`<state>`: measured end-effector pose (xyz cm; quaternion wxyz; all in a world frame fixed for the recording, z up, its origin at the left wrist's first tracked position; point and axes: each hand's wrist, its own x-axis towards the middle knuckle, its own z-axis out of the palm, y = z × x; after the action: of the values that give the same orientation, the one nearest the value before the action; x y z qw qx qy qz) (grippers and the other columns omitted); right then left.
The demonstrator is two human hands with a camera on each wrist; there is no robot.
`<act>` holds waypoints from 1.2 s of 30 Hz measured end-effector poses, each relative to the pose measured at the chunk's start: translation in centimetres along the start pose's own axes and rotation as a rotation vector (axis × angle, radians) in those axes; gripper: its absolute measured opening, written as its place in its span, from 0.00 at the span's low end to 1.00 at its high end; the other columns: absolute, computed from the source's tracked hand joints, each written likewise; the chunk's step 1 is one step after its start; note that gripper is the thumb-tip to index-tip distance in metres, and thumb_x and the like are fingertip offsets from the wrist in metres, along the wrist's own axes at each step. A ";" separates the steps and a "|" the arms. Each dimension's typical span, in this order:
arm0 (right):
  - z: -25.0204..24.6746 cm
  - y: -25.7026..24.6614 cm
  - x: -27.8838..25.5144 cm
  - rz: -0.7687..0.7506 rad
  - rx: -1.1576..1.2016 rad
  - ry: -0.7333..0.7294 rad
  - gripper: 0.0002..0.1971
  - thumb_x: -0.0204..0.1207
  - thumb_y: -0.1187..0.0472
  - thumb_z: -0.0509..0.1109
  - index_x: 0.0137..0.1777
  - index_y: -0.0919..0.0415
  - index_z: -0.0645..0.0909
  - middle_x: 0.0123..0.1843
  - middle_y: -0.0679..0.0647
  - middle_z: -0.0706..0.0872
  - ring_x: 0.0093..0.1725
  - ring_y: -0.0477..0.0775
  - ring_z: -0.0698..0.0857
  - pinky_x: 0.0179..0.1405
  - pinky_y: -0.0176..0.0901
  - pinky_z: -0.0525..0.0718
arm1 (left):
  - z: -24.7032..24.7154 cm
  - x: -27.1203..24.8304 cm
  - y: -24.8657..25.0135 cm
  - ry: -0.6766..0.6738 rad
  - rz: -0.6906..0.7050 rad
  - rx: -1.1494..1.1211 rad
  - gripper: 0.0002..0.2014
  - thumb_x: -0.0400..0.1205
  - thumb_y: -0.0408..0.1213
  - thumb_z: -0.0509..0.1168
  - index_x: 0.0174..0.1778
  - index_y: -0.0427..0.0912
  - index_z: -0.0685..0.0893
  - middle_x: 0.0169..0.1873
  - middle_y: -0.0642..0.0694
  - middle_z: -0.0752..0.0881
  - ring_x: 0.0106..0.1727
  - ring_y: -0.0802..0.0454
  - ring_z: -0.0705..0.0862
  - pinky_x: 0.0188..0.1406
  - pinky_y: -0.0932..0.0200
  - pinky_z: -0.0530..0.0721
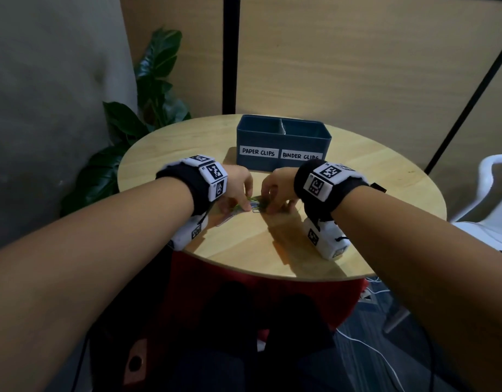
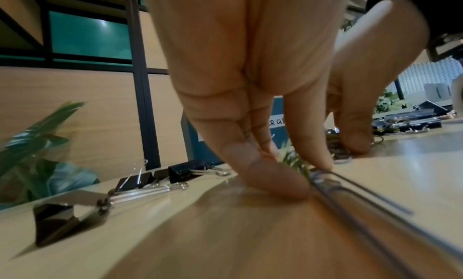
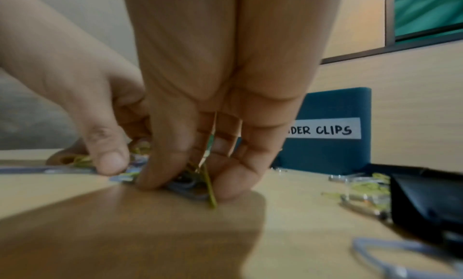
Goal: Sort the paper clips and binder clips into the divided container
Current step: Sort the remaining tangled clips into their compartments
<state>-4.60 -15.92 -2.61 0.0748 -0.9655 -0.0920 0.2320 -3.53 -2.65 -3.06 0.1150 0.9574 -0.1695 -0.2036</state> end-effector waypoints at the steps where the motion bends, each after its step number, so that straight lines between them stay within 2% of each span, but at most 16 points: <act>1: 0.0 0.0 0.1 -0.002 -0.015 0.011 0.19 0.73 0.62 0.74 0.64 0.62 0.80 0.62 0.62 0.86 0.51 0.57 0.86 0.47 0.46 0.88 | 0.1 0.2 0.1 0.012 0.012 0.032 0.20 0.76 0.39 0.74 0.62 0.36 0.82 0.55 0.40 0.85 0.36 0.46 0.85 0.36 0.62 0.89; 3: 0.1 0.1 0.3 -0.007 -0.050 0.030 0.18 0.74 0.61 0.73 0.64 0.61 0.81 0.61 0.60 0.86 0.52 0.57 0.87 0.51 0.47 0.88 | 0.1 0.3 0.3 0.023 0.029 0.116 0.16 0.78 0.41 0.71 0.58 0.35 0.83 0.47 0.43 0.83 0.30 0.52 0.79 0.24 0.68 0.79; 5: 0.1 0.3 0.5 -0.014 -0.066 0.040 0.17 0.75 0.60 0.72 0.64 0.60 0.82 0.60 0.60 0.86 0.56 0.60 0.88 0.53 0.48 0.88 | 0.2 0.4 0.3 0.044 0.042 0.190 0.16 0.80 0.42 0.69 0.58 0.35 0.84 0.44 0.44 0.81 0.36 0.49 0.78 0.25 0.67 0.72; 7: 0.1 0.2 0.5 -0.022 -0.078 0.042 0.17 0.76 0.59 0.71 0.64 0.60 0.82 0.60 0.61 0.87 0.57 0.61 0.88 0.51 0.46 0.88 | 0.2 0.6 0.2 0.081 0.055 0.241 0.17 0.80 0.42 0.69 0.60 0.34 0.84 0.44 0.45 0.81 0.43 0.48 0.77 0.27 0.63 0.70; 11: 0.2 0.0 0.4 -0.024 -0.105 0.036 0.16 0.78 0.58 0.69 0.63 0.62 0.82 0.56 0.60 0.87 0.50 0.58 0.87 0.39 0.40 0.86 | 0.1 1.1 0.2 0.124 0.084 0.256 0.17 0.77 0.40 0.72 0.60 0.38 0.84 0.48 0.43 0.84 0.45 0.48 0.78 0.33 0.59 0.72; 13: 0.2 0.0 0.5 -0.034 -0.152 0.053 0.15 0.78 0.57 0.67 0.62 0.62 0.82 0.49 0.56 0.85 0.45 0.54 0.84 0.32 0.33 0.79 | 0.1 1.2 0.0 0.119 0.091 0.221 0.16 0.76 0.39 0.72 0.59 0.39 0.84 0.44 0.45 0.83 0.43 0.48 0.80 0.29 0.60 0.74; 15: 0.2 0.1 0.7 -0.038 -0.176 0.060 0.15 0.79 0.57 0.66 0.62 0.62 0.82 0.46 0.53 0.82 0.42 0.53 0.82 0.29 0.32 0.76 | -0.1 1.4 -0.1 0.104 0.096 0.155 0.14 0.77 0.36 0.72 0.58 0.38 0.84 0.41 0.46 0.83 0.37 0.48 0.82 0.28 0.64 0.77; 17: 0.1 0.2 0.9 -0.022 -0.143 0.047 0.15 0.80 0.58 0.65 0.63 0.64 0.81 0.46 0.55 0.83 0.36 0.52 0.83 0.29 0.33 0.79 | -0.5 1.6 -0.2 0.103 0.108 0.087 0.13 0.79 0.34 0.70 0.59 0.36 0.84 0.40 0.46 0.83 0.31 0.51 0.82 0.30 0.65 0.80; 21: -0.9 0.6 0.8 -0.008 -0.074 0.071 0.13 0.81 0.62 0.64 0.62 0.69 0.79 0.47 0.61 0.83 0.34 0.56 0.85 0.32 0.37 0.83 | -1.6 1.8 -0.1 0.161 0.154 0.037 0.15 0.79 0.32 0.70 0.61 0.34 0.84 0.39 0.47 0.82 0.30 0.52 0.81 0.28 0.68 0.81; 23: -2.2 0.7 0.7 -0.019 -0.072 0.136 0.11 0.81 0.62 0.63 0.58 0.67 0.79 0.45 0.60 0.83 0.29 0.52 0.82 0.33 0.38 0.82 | -2.9 1.8 0.1 0.211 0.180 0.035 0.12 0.79 0.31 0.70 0.58 0.32 0.85 0.35 0.47 0.81 0.27 0.55 0.79 0.21 0.75 0.78; 24: -3.2 0.8 0.7 -0.025 -0.070 0.180 0.11 0.81 0.61 0.63 0.57 0.67 0.79 0.45 0.60 0.82 0.29 0.52 0.81 0.33 0.39 0.82 | -3.9 1.9 0.3 0.256 0.197 0.046 0.12 0.79 0.32 0.70 0.57 0.31 0.85 0.36 0.46 0.82 0.27 0.56 0.78 0.22 0.75 0.76; 26: -5.5 0.9 0.8 -0.030 -0.056 0.274 0.10 0.81 0.60 0.63 0.55 0.67 0.79 0.44 0.59 0.81 0.31 0.53 0.81 0.36 0.42 0.83 | -6.3 2.3 0.6 0.335 0.227 0.004 0.13 0.79 0.32 0.70 0.58 0.31 0.85 0.41 0.45 0.82 0.29 0.54 0.79 0.26 0.70 0.78; 29: -9.1 1.1 1.3 -0.012 0.095 0.367 0.05 0.81 0.62 0.64 0.47 0.65 0.74 0.34 0.56 0.79 0.27 0.51 0.79 0.33 0.41 0.82 | -9.9 3.4 1.1 0.407 0.231 -0.117 0.14 0.79 0.30 0.70 0.59 0.30 0.84 0.40 0.43 0.85 0.29 0.54 0.83 0.25 0.69 0.84; 32: -11.6 1.5 3.0 0.008 0.208 0.431 0.10 0.81 0.62 0.64 0.39 0.65 0.74 0.31 0.55 0.77 0.27 0.51 0.79 0.32 0.42 0.83 | -11.7 5.5 1.2 0.484 0.216 -0.193 0.13 0.79 0.31 0.70 0.57 0.30 0.85 0.36 0.46 0.85 0.29 0.52 0.85 0.22 0.71 0.84; 34: -12.4 1.8 4.8 0.050 0.287 0.459 0.09 0.81 0.62 0.64 0.44 0.69 0.75 0.31 0.56 0.78 0.27 0.53 0.79 0.33 0.44 0.83 | -12.0 7.3 1.3 0.524 0.190 -0.241 0.14 0.79 0.31 0.70 0.59 0.30 0.85 0.45 0.39 0.88 0.37 0.44 0.89 0.30 0.65 0.87; 36: -12.7 1.8 6.8 0.119 0.312 0.473 0.09 0.81 0.62 0.65 0.47 0.70 0.76 0.30 0.57 0.79 0.27 0.54 0.79 0.35 0.47 0.84 | -11.7 9.2 1.1 0.543 0.153 -0.271 0.15 0.78 0.30 0.70 0.60 0.30 0.85 0.54 0.35 0.88 0.49 0.39 0.90 0.45 0.54 0.89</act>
<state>7.46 -17.55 5.27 0.2279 -0.9733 0.0215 0.0158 9.06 -5.34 4.51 0.2975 0.9372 -0.1756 0.0481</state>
